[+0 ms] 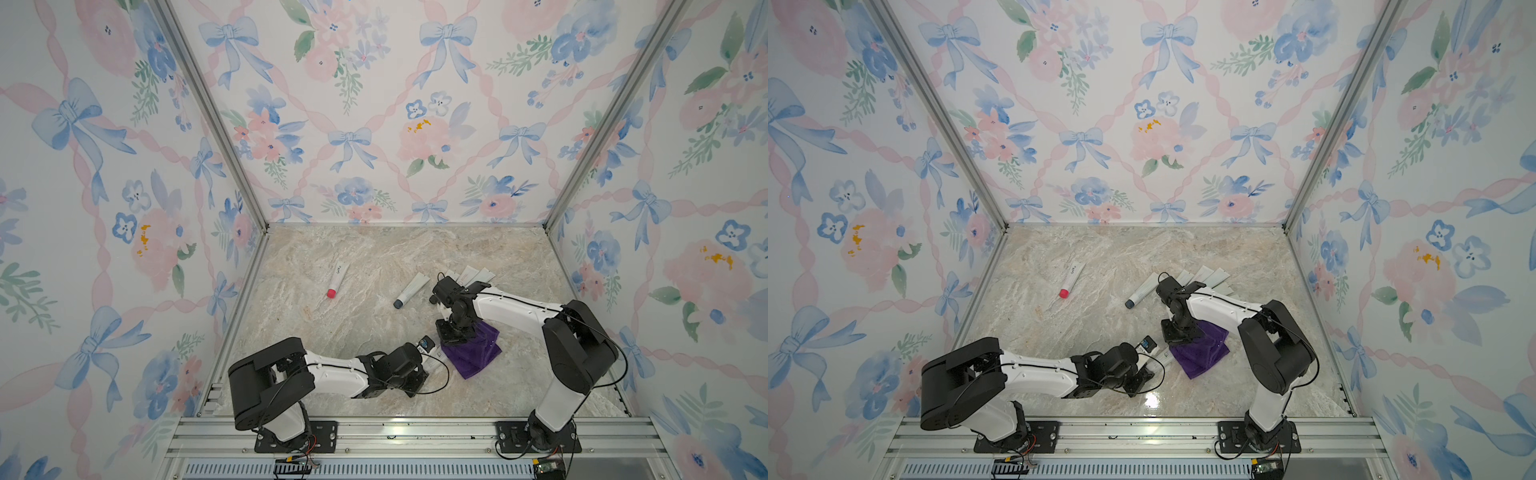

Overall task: Wipe the surface of the toothpaste tube
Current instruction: Wipe the dirt from the toothpaste tube.

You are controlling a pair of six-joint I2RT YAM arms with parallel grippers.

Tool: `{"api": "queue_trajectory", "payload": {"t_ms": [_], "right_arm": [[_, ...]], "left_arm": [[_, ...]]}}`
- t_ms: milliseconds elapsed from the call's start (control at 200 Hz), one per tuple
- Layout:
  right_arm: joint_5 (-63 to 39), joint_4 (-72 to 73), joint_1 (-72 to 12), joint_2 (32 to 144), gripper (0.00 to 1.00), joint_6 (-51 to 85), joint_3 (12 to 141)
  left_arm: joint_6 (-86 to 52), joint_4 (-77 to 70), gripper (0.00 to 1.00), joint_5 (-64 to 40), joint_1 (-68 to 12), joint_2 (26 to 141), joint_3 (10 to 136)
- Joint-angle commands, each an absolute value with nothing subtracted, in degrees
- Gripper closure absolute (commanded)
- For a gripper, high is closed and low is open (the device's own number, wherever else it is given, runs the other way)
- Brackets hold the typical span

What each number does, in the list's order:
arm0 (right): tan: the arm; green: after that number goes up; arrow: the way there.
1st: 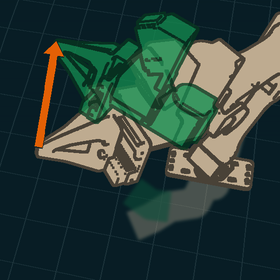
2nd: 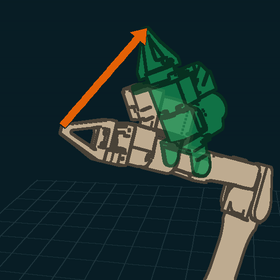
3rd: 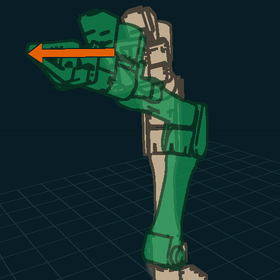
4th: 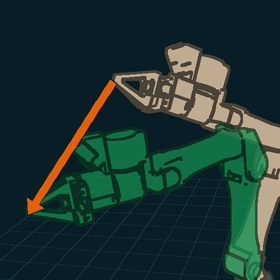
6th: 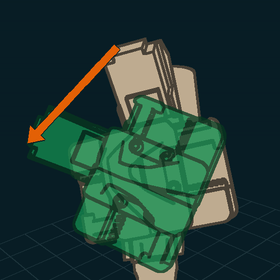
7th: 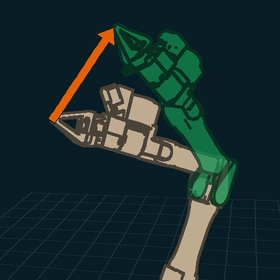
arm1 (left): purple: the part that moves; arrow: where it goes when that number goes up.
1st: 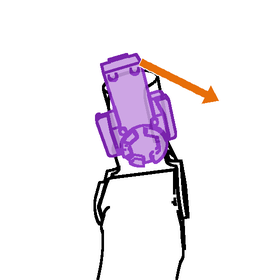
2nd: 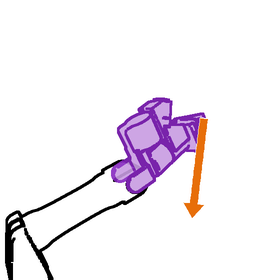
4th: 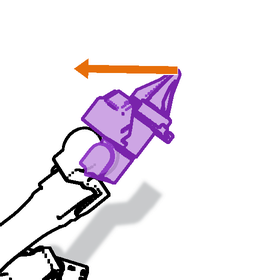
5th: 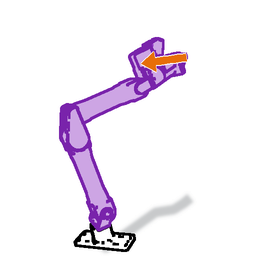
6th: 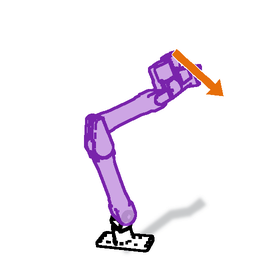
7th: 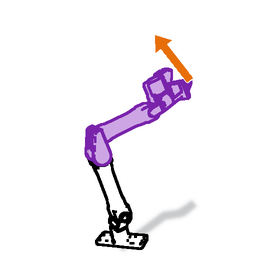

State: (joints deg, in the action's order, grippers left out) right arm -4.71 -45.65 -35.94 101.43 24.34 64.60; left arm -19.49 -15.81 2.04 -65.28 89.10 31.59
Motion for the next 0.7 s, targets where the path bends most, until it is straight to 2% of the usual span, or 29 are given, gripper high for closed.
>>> {"api": "queue_trajectory", "payload": {"t_ms": [0, 130, 440, 565, 690], "right_arm": [[5.45, -48.03, -33.75, 105.28, 0.81, 23.09, 61.76], [1.48, -46.85, -34.52, 104.41, 0.81, 23.48, 61.38], [-18.76, -38.88, -39.73, 95.18, 0.80, 29.06, 55.48], [-21.69, -37.54, -41.25, 93.18, 0.80, 30.40, 54.93], [-19.38, -39.57, -41.57, 93.76, 0.80, 29.21, 54.79]], "left_arm": [[-18.30, -14.71, 0.73, 0.00, -66.09, 89.47, 30.56], [-18.37, -14.70, 0.73, 0.32, -66.12, 89.34, 30.31], [-18.37, -14.75, 0.73, 0.69, -66.09, 89.45, 30.52], [-18.29, -14.61, 0.73, 0.75, -66.14, 89.78, 30.76], [-18.37, -14.68, 0.73, 1.05, -66.09, 89.28, 30.51]]}}
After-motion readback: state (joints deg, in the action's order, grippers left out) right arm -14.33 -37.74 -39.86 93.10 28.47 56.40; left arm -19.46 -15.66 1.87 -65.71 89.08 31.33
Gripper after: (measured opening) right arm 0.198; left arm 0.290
